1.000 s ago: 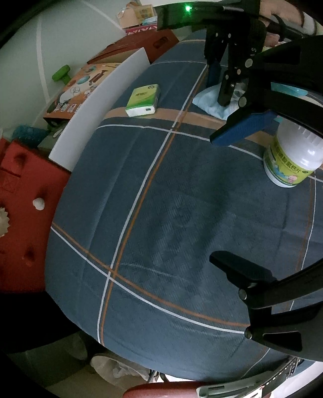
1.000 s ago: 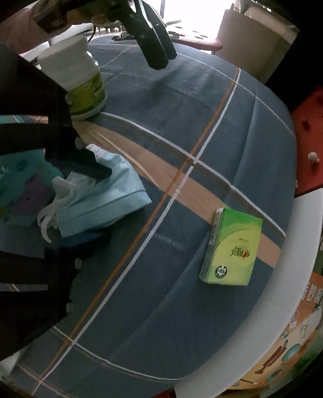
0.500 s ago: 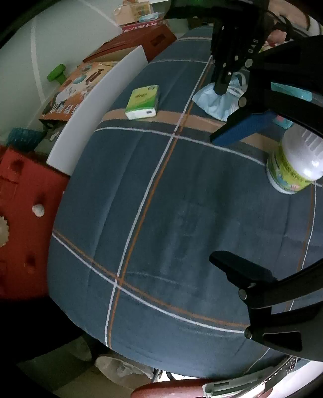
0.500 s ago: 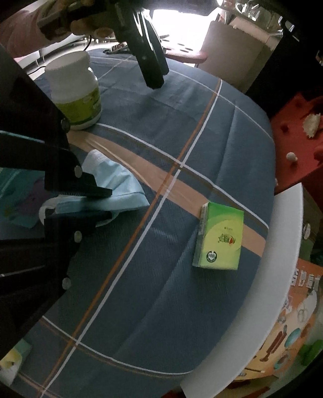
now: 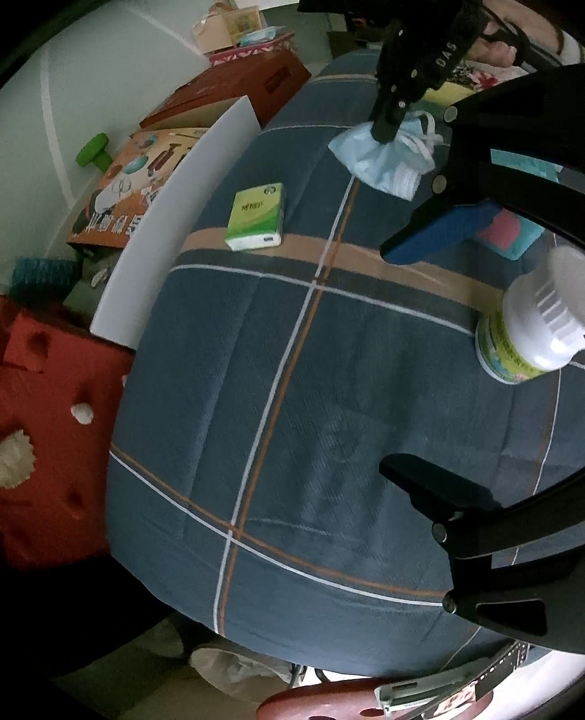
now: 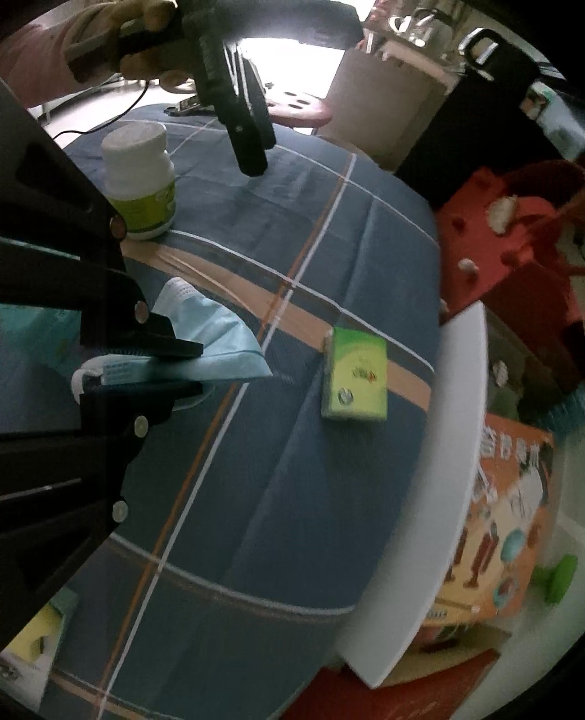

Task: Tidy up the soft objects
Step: 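Grasp the blue face mask with the right tool while the left tool grasps the green tissue packet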

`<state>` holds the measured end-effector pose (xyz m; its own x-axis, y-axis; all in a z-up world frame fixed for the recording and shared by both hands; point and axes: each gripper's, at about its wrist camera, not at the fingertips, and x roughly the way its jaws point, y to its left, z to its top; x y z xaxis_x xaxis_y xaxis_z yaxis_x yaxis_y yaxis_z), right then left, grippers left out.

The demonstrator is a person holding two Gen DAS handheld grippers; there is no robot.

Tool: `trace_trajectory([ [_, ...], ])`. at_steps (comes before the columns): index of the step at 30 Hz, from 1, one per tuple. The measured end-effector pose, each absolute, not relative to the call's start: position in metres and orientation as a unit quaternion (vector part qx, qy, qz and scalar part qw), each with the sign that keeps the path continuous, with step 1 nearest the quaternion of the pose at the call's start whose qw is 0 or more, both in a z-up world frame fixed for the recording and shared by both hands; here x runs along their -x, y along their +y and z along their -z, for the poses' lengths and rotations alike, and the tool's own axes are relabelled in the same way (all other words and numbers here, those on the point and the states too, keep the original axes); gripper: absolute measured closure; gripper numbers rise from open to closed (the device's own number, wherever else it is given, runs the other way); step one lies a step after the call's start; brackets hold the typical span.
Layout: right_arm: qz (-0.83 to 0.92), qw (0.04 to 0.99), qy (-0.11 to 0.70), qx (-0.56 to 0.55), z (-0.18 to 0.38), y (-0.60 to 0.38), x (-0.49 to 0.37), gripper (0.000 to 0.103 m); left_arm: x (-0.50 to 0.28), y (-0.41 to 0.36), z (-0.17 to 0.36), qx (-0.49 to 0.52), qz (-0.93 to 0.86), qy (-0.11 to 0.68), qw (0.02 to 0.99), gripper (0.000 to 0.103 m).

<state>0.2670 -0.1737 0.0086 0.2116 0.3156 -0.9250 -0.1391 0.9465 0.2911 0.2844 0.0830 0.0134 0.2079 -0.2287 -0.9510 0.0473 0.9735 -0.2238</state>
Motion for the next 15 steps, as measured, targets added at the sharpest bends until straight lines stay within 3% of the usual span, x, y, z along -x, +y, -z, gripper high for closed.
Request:
trace_trajectory([
  [15, -0.095, 0.802, 0.576, -0.125, -0.036, -0.253, -0.247, 0.093, -0.307, 0.026, -0.032, 0.047, 0.099, 0.621, 0.776, 0.017],
])
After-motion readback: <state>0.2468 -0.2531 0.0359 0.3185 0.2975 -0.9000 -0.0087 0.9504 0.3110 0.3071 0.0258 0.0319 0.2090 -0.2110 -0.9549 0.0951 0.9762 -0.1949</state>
